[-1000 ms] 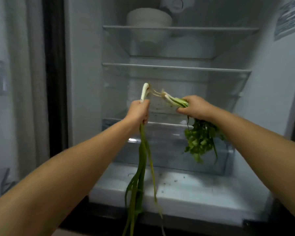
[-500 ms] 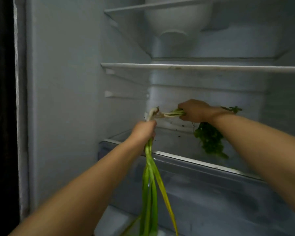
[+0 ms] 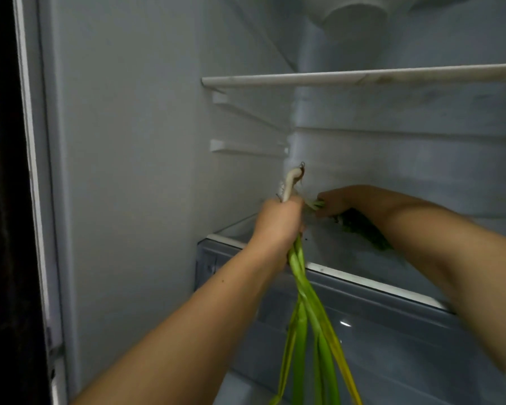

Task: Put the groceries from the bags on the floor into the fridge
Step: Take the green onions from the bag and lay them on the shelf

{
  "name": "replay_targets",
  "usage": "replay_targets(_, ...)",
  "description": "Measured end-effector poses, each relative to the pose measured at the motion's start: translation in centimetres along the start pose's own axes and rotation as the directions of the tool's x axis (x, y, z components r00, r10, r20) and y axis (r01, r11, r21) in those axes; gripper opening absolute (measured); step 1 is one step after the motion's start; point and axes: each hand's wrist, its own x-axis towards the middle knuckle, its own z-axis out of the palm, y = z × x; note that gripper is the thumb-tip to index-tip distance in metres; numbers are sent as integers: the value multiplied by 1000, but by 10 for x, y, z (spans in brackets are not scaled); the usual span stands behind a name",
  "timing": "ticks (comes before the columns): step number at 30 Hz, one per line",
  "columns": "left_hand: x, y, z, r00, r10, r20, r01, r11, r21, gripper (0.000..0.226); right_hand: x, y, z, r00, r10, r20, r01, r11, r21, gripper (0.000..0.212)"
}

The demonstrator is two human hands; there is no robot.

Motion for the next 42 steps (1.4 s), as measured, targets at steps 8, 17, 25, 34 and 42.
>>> replay_targets(8,-4,3,-2,999,-36,14,36,999,-20,22,-61,-12,-39,994,-6,-106,41,942,334,73)
replay_targets(17,-21,25,-16,988,-32,148,98,881,-463,41,-210,-81,-12,954,-246,-174,250,326,912,40)
replay_targets(25,-24,89,4,997,-73,20,64,681,-729,38,-296,-82,12,973,-167,-158,197,255,946,19)
replay_targets(34,-34,51,11,845,513,150,-515,705,488,87,-317,-14,-17,927,173,-334,-108,973,203,22)
replay_targets(42,-21,72,24,484,434,760,-839,-17,544,28,-307,3,-32,859,28,-512,-93,990,-102,13)
